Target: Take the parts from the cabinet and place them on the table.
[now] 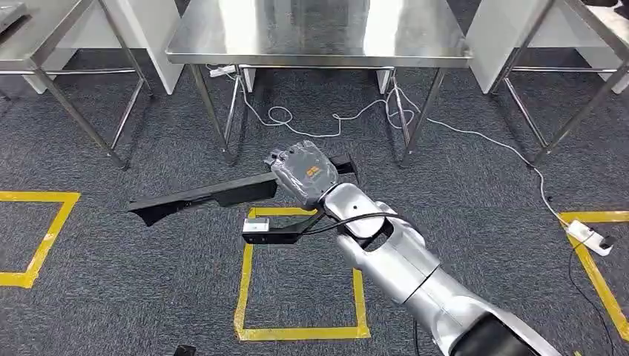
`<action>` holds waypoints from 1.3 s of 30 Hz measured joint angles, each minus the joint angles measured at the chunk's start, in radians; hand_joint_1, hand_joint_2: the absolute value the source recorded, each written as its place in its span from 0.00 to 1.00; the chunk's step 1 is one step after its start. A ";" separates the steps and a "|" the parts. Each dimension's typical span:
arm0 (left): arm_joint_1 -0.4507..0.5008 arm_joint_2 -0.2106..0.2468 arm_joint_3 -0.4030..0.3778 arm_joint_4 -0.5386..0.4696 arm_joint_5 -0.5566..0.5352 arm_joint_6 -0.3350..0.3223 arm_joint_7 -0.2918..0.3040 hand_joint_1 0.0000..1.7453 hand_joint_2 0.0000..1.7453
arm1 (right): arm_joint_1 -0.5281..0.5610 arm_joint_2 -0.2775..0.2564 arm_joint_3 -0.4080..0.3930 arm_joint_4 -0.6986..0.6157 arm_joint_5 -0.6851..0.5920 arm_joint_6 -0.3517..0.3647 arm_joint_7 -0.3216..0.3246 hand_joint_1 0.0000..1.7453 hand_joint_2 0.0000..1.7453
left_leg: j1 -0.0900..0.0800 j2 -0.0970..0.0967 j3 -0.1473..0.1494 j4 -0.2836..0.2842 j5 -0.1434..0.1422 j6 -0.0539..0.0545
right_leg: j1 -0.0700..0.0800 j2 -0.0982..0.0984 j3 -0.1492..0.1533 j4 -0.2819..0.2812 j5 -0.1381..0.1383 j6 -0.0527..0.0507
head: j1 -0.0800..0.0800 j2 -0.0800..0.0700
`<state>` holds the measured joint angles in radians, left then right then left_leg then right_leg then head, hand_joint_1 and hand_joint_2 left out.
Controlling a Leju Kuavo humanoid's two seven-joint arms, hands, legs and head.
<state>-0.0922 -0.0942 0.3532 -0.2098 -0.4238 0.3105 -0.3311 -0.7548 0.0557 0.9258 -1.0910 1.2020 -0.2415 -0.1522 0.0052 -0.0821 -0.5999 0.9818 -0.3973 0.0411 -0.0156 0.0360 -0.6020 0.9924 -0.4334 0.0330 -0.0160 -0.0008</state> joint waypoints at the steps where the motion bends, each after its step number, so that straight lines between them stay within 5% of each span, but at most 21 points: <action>1: -0.001 0.000 0.000 0.000 0.000 0.000 0.000 0.00 1.00 | -0.003 0.001 0.000 0.000 0.003 0.000 0.001 1.00 1.00 | -0.009 -0.011 -0.009 0.014 -0.005 -0.007 | -0.002 0.003 0.010 -0.012 0.009 -0.013 | -0.002 0.000; 4: 0.002 0.000 0.000 0.000 -0.003 -0.002 0.000 0.00 1.00 | -0.004 -0.001 0.003 -0.002 0.019 0.002 0.008 1.00 1.00 | 0.001 -0.024 -0.012 0.009 -0.005 -0.023 | 0.003 -0.015 0.009 -0.010 0.008 -0.029 | 0.000 0.000; 5: 0.002 0.008 0.002 0.000 -0.004 -0.002 0.000 0.00 1.00 | -0.007 0.002 0.003 -0.002 0.027 0.002 0.011 1.00 1.00 | 0.001 -0.025 -0.014 0.015 -0.011 -0.029 | -0.014 -0.026 0.015 -0.020 0.013 -0.038 | 0.001 0.000; 7: 0.001 0.002 0.002 0.000 -0.005 -0.002 0.000 0.00 1.00 | -0.011 0.003 0.005 -0.003 0.027 0.005 0.017 1.00 1.00 | 0.001 0.046 -0.042 0.090 -0.059 -0.045 | -0.013 -0.030 0.025 -0.021 0.009 -0.053 | -0.016 0.000; 10: 0.000 0.001 0.003 0.000 -0.008 -0.001 0.007 0.00 1.00 | -0.011 0.001 0.006 0.000 0.042 0.004 0.035 1.00 1.00 | 0.016 0.078 -0.154 0.304 -0.146 -0.064 | -0.009 -0.041 0.029 -0.019 0.004 -0.058 | -0.017 0.000; 12: 0.001 0.002 0.004 0.000 -0.011 -0.001 0.011 0.00 1.00 | -0.011 -0.002 0.006 0.007 0.043 0.002 0.048 1.00 1.00 | 0.024 0.079 -0.153 0.279 -0.106 -0.069 | -0.009 -0.044 0.030 -0.019 0.001 -0.055 | -0.017 0.000; 14: 0.000 0.003 0.004 0.000 -0.015 0.004 0.012 0.00 1.00 | -0.015 -0.002 -0.003 0.016 0.048 -0.004 0.073 1.00 1.00 | 0.027 0.086 -0.068 0.107 -0.010 -0.065 | -0.010 -0.044 0.036 -0.019 -0.002 -0.051 | -0.017 0.000; 15: 0.000 0.003 0.005 0.000 -0.017 0.005 0.013 0.00 1.00 | -0.022 -0.002 -0.011 0.025 0.047 -0.014 0.079 1.00 1.00 | 0.026 0.097 -0.028 0.028 0.016 -0.060 | -0.009 -0.045 0.039 -0.019 -0.006 -0.046 | -0.017 0.000; 16: -0.001 0.003 0.005 0.000 -0.018 0.005 0.013 0.00 1.00 | -0.031 -0.003 -0.024 0.039 0.048 -0.027 0.083 1.00 1.00 | 0.016 0.098 -0.019 0.017 0.001 -0.057 | 0.003 -0.045 0.037 -0.018 -0.007 -0.041 | -0.016 0.000; 20: -0.001 0.003 0.010 0.000 -0.030 0.013 0.018 0.00 1.00 | -0.062 -0.008 -0.076 0.109 0.080 -0.063 0.103 1.00 1.00 | 0.006 0.081 -0.019 0.009 0.003 -0.028 | 0.000 -0.056 0.048 -0.036 -0.006 -0.013 | -0.015 0.000; 22: -0.001 0.002 0.013 0.000 -0.036 0.015 0.018 0.00 1.00 | -0.076 -0.013 -0.096 0.137 0.087 -0.070 0.104 1.00 1.00 | 0.006 0.078 -0.009 -0.002 0.013 -0.038 | 0.003 -0.055 0.052 -0.034 -0.006 -0.027 | -0.007 0.000; 29: -0.001 0.001 0.019 0.000 -0.038 0.015 0.019 0.00 1.00 | -0.081 -0.017 -0.124 0.187 0.103 -0.071 0.123 1.00 1.00 | -0.015 0.071 -0.018 -0.001 0.015 -0.022 | -0.005 -0.058 0.048 -0.040 -0.002 -0.017 | -0.006 0.000; 39: -0.001 0.001 0.040 0.000 -0.029 0.026 0.018 0.00 1.00 | -0.099 -0.018 -0.188 0.237 0.145 -0.146 0.170 1.00 1.00 | -0.017 0.071 -0.021 -0.001 0.021 -0.013 | -0.007 -0.058 0.044 -0.042 0.006 -0.004 | -0.007 0.000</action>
<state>-0.0931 -0.0931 0.3929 -0.2102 -0.4532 0.3369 -0.3128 -0.8537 0.0378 0.7378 -0.8542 1.3473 -0.3871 0.0179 -0.0122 -0.0110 -0.6209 0.9809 -0.3767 0.0283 -0.0230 -0.0217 -0.5583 0.9509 -0.4278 0.0288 -0.0229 -0.0008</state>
